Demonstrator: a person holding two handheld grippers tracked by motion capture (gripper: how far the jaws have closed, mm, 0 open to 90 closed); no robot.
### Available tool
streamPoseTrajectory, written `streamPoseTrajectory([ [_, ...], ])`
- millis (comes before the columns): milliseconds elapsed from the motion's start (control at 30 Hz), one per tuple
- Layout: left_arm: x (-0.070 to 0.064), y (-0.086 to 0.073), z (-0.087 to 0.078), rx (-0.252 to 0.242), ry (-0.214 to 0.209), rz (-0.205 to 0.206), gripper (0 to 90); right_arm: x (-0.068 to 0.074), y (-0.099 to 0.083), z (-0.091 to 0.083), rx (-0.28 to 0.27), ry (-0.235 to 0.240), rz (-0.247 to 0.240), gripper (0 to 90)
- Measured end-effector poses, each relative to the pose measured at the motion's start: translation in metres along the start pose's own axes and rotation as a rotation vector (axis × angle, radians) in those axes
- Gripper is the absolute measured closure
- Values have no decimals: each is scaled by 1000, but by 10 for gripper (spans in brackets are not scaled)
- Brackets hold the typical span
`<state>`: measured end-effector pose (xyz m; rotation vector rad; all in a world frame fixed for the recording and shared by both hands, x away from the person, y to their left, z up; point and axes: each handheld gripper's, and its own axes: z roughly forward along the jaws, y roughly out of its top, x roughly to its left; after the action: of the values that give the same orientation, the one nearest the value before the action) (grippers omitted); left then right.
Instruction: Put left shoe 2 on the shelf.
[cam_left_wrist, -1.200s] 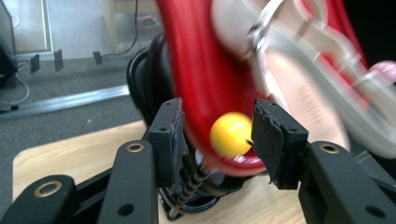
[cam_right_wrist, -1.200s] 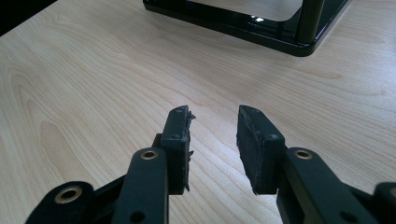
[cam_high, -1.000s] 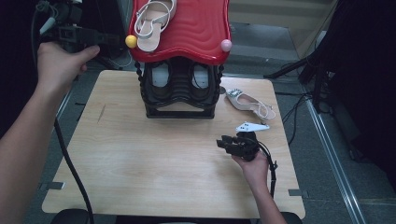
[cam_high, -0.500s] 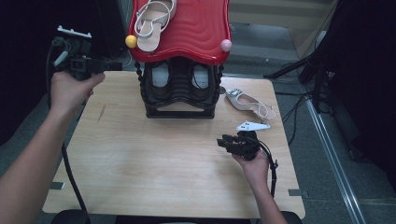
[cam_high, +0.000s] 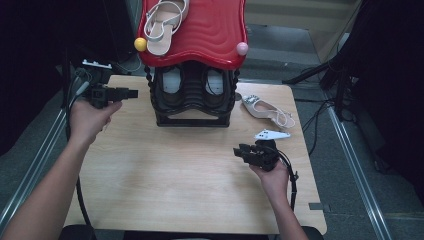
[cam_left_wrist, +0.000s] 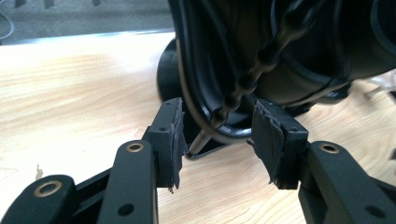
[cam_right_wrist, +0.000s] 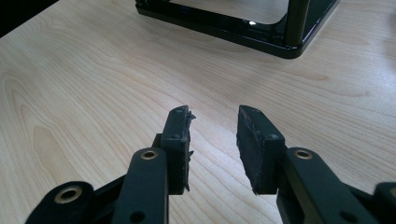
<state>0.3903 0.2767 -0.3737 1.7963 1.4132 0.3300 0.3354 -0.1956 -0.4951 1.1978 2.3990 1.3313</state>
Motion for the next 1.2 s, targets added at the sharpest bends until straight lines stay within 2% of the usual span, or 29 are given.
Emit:
streamPoseTrajectory([
  [433, 8, -44, 24, 30, -34, -40, 545, -1, 0, 2, 5, -5, 2, 656],
  [500, 8, -51, 26, 40, -34, -26, 543, -2, 0, 2, 4, -4, 2, 656],
  [700, 11, -73, 34, 57, -65, -48, 533, -5, -1, 1, 6, -13, 7, 656],
  [867, 7, -87, 39, 69, -57, -38, 527, -7, -1, 0, 6, -17, 13, 656],
  [1033, 4, -103, 39, 71, -88, -51, 519, -10, -1, 0, 9, -25, 19, 657],
  [1200, 0, -115, 41, 84, -96, -47, 510, -14, -1, 1, 11, -34, 25, 664],
])
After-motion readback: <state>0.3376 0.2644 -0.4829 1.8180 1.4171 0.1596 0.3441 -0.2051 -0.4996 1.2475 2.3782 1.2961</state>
